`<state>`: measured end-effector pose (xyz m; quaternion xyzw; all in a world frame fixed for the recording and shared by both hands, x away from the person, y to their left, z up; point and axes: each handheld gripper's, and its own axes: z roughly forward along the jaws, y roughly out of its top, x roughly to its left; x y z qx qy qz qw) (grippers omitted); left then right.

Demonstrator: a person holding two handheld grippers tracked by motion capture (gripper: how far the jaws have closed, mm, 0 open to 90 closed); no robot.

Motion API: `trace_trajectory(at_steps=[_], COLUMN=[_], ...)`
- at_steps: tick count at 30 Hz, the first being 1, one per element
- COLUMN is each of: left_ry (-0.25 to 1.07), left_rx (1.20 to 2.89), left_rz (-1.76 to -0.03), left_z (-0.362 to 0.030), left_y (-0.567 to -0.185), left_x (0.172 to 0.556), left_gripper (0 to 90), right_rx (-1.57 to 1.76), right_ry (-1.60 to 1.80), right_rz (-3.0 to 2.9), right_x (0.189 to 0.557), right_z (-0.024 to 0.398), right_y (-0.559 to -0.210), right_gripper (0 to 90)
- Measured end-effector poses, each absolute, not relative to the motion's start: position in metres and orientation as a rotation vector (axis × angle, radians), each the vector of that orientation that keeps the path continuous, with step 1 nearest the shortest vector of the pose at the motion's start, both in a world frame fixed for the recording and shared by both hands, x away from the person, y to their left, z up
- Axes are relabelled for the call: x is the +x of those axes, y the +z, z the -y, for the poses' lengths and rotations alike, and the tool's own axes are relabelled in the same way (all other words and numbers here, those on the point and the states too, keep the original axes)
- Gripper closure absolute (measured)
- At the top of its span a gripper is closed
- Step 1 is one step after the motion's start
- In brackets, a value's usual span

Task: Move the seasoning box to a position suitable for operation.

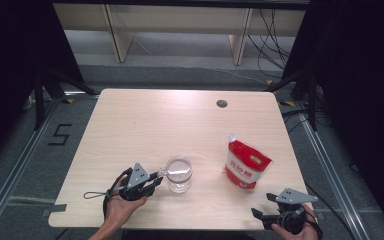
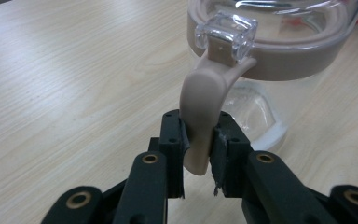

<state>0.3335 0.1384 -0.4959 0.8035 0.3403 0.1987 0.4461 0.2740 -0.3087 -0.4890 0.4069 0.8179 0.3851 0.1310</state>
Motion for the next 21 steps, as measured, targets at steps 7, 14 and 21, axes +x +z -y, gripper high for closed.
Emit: trace_trajectory(at_steps=[7, 14, 21], left_ry=[0.452, 0.43, 0.393], left_rx=[2.001, 2.008, 2.012], left_rz=[-0.777, -0.732, -0.68], left_z=[-0.129, -0.122, -0.112], left_y=[-0.497, -0.496, -0.497], left_x=[0.329, 0.324, 0.32], left_gripper=[74.9, 74.7, 74.7], right_rx=[1.216, 1.174, 1.193], right_ry=[1.127, 1.134, 1.133], right_rz=[-2.37, -2.367, -2.358], right_x=[0.272, 0.274, 0.274], right_z=[0.307, 0.31, 0.311], right_y=[-0.488, -0.489, -0.49], right_gripper=[21.6, 21.6, 21.6])
